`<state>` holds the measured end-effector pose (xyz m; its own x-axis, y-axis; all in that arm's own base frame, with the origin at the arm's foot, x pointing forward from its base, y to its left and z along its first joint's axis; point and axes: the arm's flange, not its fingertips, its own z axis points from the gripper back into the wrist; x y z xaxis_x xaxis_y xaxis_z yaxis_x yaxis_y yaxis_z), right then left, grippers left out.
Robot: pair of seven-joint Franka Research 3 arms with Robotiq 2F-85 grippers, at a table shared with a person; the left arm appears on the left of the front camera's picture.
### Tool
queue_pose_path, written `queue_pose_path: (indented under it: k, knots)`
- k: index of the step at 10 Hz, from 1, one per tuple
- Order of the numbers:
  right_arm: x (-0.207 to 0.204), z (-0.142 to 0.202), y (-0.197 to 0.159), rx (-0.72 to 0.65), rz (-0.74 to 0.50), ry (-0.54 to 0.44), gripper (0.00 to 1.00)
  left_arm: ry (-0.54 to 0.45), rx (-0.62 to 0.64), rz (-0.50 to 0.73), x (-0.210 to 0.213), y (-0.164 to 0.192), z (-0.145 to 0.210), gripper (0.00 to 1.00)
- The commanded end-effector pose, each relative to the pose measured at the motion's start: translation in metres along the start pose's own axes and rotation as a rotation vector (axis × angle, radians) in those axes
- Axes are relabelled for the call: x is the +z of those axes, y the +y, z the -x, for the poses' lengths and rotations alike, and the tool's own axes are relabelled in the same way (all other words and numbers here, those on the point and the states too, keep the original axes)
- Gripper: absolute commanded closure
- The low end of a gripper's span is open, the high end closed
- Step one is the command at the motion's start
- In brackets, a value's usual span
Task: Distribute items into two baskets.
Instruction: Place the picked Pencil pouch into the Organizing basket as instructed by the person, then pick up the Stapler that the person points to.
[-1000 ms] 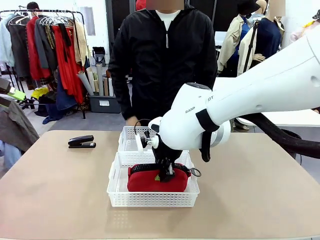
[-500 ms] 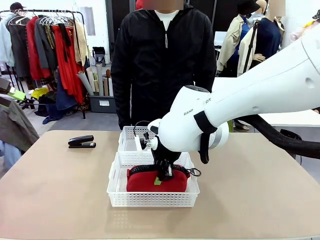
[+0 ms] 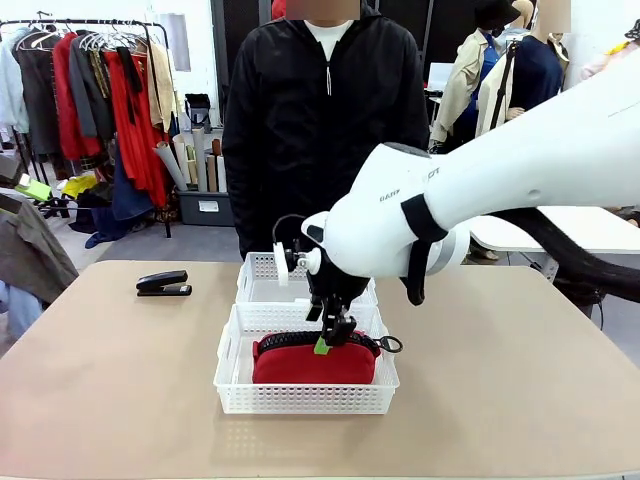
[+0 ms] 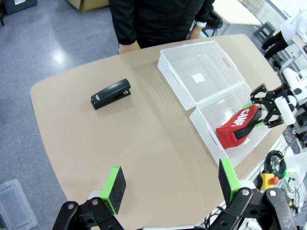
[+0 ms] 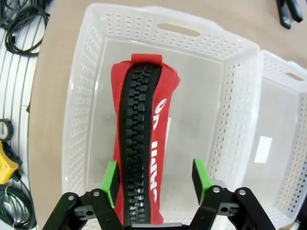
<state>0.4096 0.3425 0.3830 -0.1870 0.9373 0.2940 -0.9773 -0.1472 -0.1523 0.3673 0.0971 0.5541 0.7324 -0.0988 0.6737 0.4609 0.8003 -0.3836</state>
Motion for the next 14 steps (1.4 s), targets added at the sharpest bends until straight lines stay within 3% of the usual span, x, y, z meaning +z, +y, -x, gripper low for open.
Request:
queue_pose_path:
  k: [1, 5, 14]
  knots:
    - [0.025, 0.001, 0.009, -0.020, -0.030, -0.029, 0.00, -0.002, -0.001, 0.005, 0.000, -0.001, 0.000, 0.00]
    - [0.040, 0.001, 0.018, -0.042, -0.051, 0.001, 0.00, -0.002, -0.001, 0.005, 0.000, -0.001, 0.000, 0.00]
    - [0.032, -0.004, 0.011, -0.015, -0.052, -0.003, 0.00, -0.002, -0.001, 0.005, 0.000, -0.001, 0.000, 0.00]
